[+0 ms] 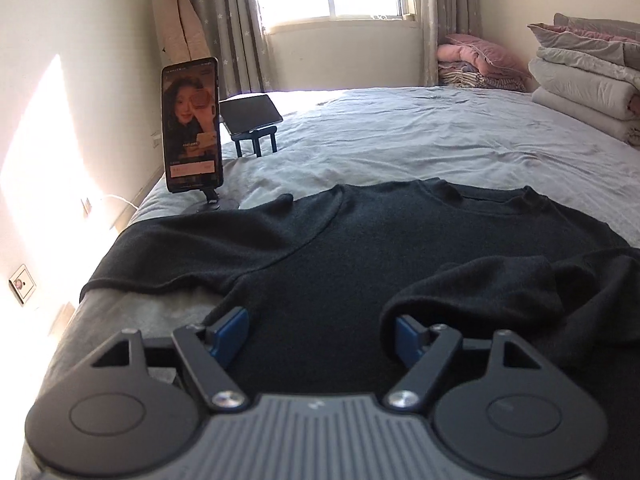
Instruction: Fold clothes
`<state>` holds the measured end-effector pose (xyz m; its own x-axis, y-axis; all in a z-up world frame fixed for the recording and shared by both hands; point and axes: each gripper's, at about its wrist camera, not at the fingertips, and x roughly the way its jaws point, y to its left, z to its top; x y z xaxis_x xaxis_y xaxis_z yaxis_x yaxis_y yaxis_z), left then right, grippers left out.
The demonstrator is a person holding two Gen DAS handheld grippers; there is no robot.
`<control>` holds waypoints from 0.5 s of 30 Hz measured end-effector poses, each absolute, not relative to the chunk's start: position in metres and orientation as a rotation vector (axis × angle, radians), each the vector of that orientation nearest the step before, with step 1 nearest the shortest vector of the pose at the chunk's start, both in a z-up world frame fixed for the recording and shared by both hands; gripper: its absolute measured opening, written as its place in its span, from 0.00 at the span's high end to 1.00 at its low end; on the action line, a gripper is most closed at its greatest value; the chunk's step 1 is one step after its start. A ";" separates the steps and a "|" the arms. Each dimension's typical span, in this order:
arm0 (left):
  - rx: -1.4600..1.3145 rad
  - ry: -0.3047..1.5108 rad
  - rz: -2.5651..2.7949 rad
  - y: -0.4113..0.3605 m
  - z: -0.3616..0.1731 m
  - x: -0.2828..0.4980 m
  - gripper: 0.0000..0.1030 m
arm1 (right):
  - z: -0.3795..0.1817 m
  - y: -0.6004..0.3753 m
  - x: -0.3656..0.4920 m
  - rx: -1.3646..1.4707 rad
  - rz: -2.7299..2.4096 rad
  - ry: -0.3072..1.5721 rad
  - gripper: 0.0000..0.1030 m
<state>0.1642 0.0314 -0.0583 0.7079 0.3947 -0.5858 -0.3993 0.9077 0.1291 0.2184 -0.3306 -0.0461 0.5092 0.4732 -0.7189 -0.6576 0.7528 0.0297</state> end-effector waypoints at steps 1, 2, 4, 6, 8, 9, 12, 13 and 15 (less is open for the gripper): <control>-0.008 0.658 0.434 0.032 -0.057 0.163 0.25 | -0.045 -0.329 0.220 -0.255 0.686 0.770 0.00; -0.010 0.669 0.420 0.031 -0.055 0.161 0.25 | -0.046 -0.328 0.221 -0.246 0.683 0.766 0.00; -0.008 0.690 0.387 0.027 -0.053 0.159 0.24 | -0.047 -0.327 0.222 -0.226 0.677 0.759 0.00; 0.021 0.732 0.356 0.023 -0.052 0.158 0.21 | -0.052 -0.328 0.222 -0.214 0.675 0.766 0.00; 0.068 0.779 0.332 0.017 -0.052 0.158 0.20 | -0.057 -0.329 0.222 -0.204 0.673 0.780 0.00; 0.084 0.785 0.327 0.013 -0.052 0.157 0.20 | -0.059 -0.330 0.222 -0.198 0.667 0.787 0.00; 0.114 0.763 0.293 0.003 -0.048 0.152 0.20 | -0.061 -0.332 0.222 -0.167 0.661 0.798 0.00; 0.118 0.747 0.266 -0.001 -0.046 0.151 0.20 | -0.062 -0.333 0.222 -0.157 0.660 0.800 0.00; 0.139 0.717 0.205 -0.013 -0.045 0.154 0.20 | -0.062 -0.334 0.220 -0.137 0.661 0.803 0.00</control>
<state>0.1539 -0.0133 -0.0455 0.7352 0.2335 -0.6364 -0.1385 0.9708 0.1961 0.2205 -0.3335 -0.0621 0.5073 0.4958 -0.7049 -0.5963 0.7924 0.1282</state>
